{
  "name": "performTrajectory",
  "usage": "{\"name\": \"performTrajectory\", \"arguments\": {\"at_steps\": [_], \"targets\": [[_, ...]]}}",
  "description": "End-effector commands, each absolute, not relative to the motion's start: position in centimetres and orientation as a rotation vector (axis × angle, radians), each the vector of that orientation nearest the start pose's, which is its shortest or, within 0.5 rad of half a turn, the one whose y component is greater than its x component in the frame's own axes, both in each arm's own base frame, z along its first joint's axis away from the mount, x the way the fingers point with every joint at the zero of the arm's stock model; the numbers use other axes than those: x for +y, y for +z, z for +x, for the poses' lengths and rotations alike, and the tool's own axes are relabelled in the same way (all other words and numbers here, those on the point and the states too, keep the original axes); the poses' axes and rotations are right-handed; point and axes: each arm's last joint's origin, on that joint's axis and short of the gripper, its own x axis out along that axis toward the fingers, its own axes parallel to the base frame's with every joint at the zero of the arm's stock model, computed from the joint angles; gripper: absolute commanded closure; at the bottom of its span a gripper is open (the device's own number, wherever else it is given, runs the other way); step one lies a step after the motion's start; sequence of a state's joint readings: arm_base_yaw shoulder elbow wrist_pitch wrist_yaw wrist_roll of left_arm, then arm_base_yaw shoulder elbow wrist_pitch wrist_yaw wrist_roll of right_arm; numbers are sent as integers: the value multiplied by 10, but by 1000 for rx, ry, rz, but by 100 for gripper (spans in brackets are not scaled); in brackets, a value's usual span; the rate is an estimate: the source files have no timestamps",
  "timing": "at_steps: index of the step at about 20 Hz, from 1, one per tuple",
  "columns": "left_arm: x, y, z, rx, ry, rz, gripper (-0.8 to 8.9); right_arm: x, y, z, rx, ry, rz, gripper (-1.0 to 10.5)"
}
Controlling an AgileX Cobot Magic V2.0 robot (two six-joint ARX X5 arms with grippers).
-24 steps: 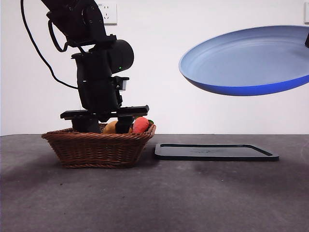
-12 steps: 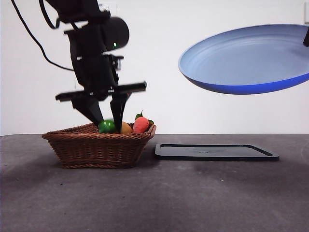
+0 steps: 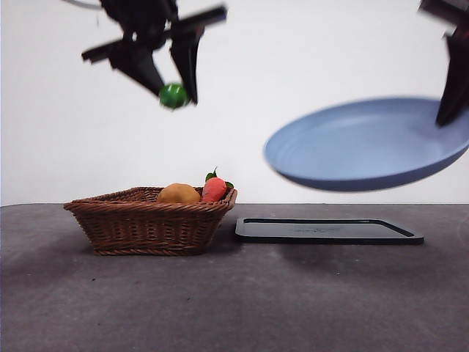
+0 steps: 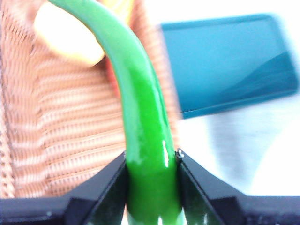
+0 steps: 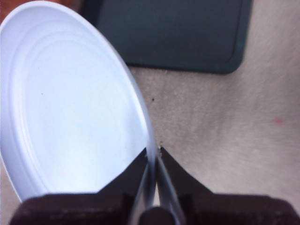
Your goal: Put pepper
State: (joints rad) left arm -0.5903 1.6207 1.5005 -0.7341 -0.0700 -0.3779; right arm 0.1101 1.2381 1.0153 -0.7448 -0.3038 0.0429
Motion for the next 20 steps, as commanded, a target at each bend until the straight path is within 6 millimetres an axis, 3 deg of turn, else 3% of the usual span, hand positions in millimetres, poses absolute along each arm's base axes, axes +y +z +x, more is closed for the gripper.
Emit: {"name": "performTrajectory", "arguments": {"at_steps": [1,4,7,11,15,20], "targets": [[-209,335,275,875,-432,-48,677,39,267,256,1007,396,232,941],[-241,333,251,885,-584,15,677,44,250,274,1038,424,334,941],[-277,318,229,880,-713,161,676,45,247,277,1048,432,367,941],[-312,284,227,892,-784,252,675,45,245,275,1079,426,373,941],[-324,260,236,897,-769,304,675,46,245,272,1105,453,395,941],[-324,258,239,851,-771,399,673,46,244,271,1120,470,409,941]]}}
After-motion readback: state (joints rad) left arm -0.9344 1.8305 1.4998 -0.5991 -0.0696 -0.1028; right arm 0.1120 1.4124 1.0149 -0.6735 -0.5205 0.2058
